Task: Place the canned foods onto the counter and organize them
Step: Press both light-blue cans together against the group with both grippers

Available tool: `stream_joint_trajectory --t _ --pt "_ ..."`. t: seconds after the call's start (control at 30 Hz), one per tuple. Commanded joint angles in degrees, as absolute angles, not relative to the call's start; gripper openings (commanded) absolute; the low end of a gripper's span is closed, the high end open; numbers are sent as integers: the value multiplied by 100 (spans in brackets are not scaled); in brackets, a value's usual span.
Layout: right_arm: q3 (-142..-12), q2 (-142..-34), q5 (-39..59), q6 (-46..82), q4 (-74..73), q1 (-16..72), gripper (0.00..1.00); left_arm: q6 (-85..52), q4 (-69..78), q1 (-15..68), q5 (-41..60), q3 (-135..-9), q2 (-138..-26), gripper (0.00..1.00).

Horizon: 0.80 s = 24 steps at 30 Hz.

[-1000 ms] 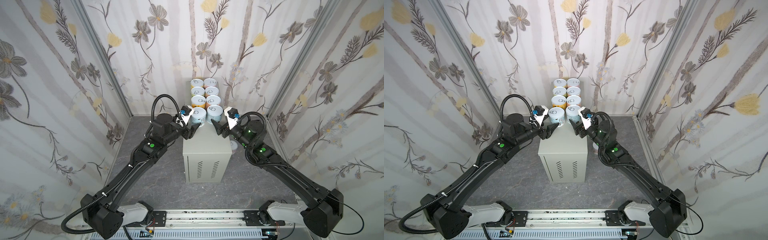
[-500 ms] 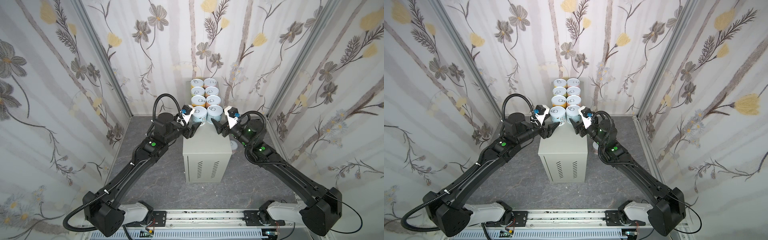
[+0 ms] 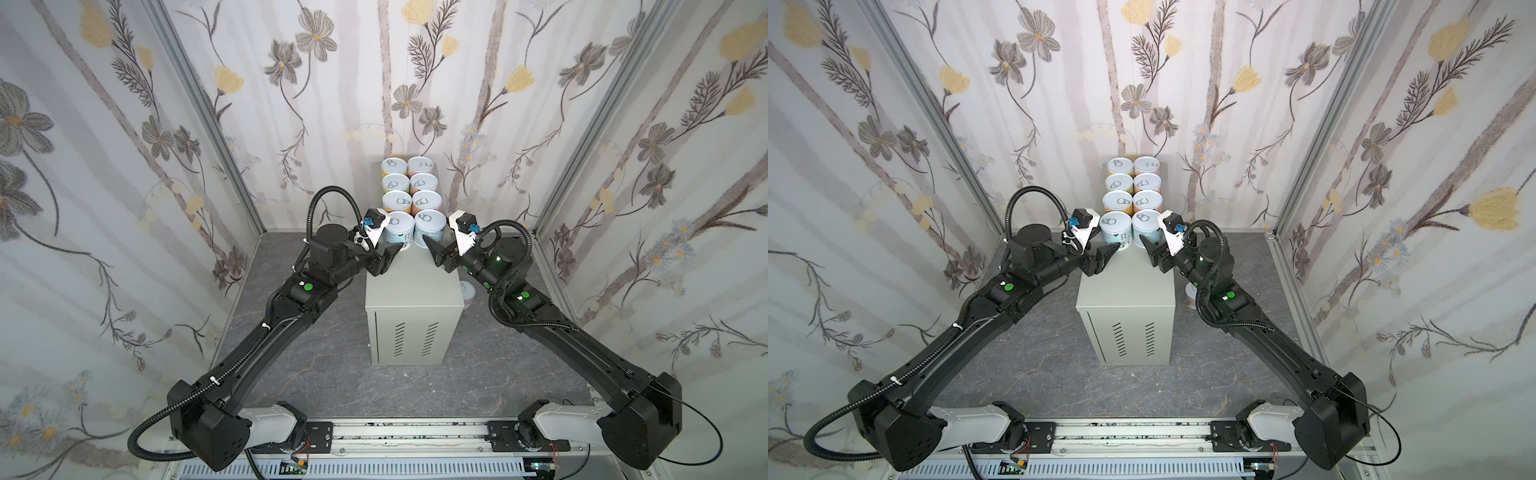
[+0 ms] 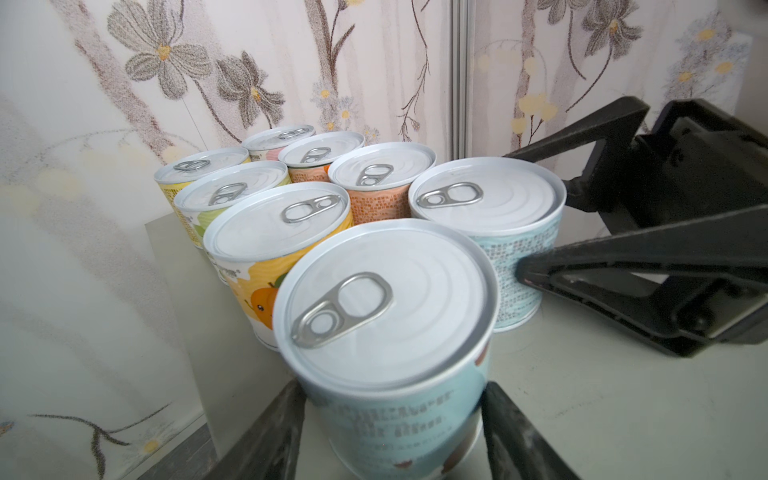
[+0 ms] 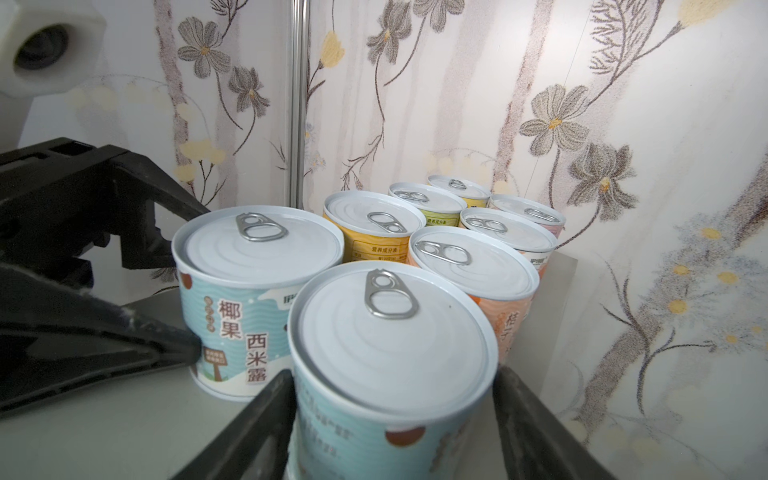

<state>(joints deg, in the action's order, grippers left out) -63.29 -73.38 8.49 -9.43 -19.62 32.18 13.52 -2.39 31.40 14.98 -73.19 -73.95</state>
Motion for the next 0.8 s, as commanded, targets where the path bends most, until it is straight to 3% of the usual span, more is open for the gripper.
stream_joint_trajectory --t 0.0,0.77 --pt "-6328 -7416 844 -1075 -1556 3200 74 1380 -66 3133 1405 -7365 -7412 66" --pt "-6381 -7532 883 -1030 -1529 3164 73 1424 -44 3111 1224 -7374 -7506 66"
